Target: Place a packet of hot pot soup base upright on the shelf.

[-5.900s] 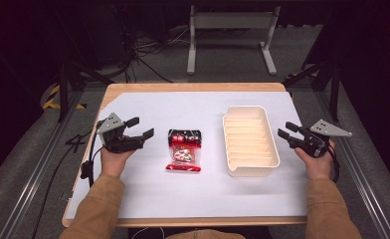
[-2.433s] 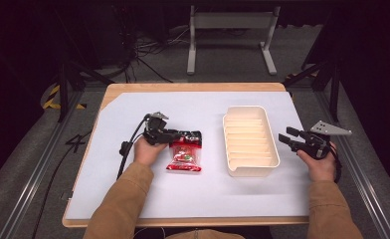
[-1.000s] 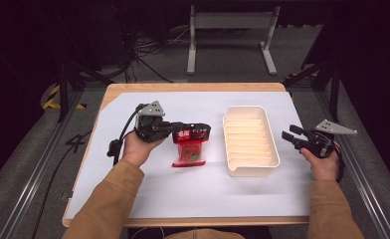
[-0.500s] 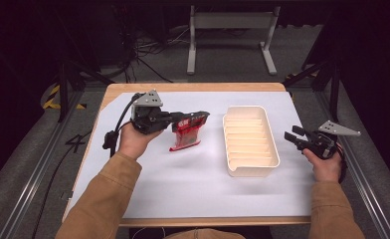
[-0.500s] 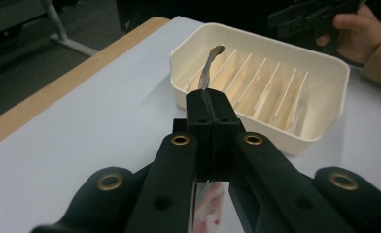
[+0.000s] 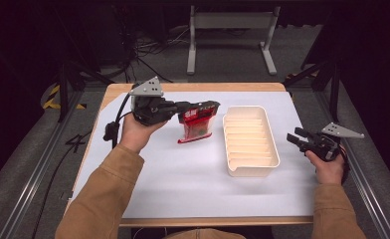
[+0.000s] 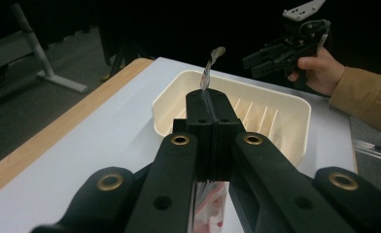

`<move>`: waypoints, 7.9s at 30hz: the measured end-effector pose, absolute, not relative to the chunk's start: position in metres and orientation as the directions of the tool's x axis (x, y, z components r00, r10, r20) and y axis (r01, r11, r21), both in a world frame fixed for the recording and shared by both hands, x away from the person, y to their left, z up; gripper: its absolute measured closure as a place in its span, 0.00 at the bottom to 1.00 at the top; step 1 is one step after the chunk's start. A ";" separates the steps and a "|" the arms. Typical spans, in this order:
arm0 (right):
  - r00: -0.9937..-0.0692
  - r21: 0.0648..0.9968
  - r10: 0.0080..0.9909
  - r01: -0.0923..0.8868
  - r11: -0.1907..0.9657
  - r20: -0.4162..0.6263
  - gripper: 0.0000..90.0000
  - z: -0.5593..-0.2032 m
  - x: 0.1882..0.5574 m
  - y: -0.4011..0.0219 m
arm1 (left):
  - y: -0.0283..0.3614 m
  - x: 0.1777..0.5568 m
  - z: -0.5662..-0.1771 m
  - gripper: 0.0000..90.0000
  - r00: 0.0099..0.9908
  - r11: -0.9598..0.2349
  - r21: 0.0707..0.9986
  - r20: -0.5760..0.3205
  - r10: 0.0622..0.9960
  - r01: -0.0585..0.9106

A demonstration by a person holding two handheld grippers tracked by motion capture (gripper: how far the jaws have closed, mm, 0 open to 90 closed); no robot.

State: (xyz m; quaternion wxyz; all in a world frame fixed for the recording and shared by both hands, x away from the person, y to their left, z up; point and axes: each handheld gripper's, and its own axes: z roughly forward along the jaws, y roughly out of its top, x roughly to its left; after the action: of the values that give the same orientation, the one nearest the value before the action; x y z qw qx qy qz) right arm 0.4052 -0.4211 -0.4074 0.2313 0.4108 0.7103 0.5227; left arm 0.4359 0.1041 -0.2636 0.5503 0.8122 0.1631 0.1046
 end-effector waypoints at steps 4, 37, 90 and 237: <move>-0.554 0.932 0.826 0.342 0.116 0.100 0.54 -0.407 0.403 -0.422 | 0.095 0.437 -0.260 1.00 0.931 -0.325 0.937 0.002 0.366 0.126; -0.529 0.934 0.845 0.336 0.119 0.082 0.57 -0.410 0.386 -0.437 | 0.011 0.463 -0.261 1.00 0.936 -0.273 0.961 0.051 0.349 0.050; -0.531 0.930 0.843 0.345 0.126 0.083 0.55 -0.414 0.379 -0.443 | -0.061 0.469 -0.302 1.00 0.984 -0.302 0.951 0.107 0.140 -0.061; -0.638 0.907 0.767 0.358 0.222 0.064 0.49 -0.415 0.401 -0.409 | 0.183 0.393 -0.416 0.09 0.776 -0.263 0.901 -0.117 0.620 0.346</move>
State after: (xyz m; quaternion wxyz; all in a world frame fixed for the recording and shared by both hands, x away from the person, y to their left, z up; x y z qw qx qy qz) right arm 0.4009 -0.4094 -0.4146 0.2045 0.3729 0.7546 0.4997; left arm 0.3928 0.1833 -0.4165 0.5231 0.7837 0.3080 0.1312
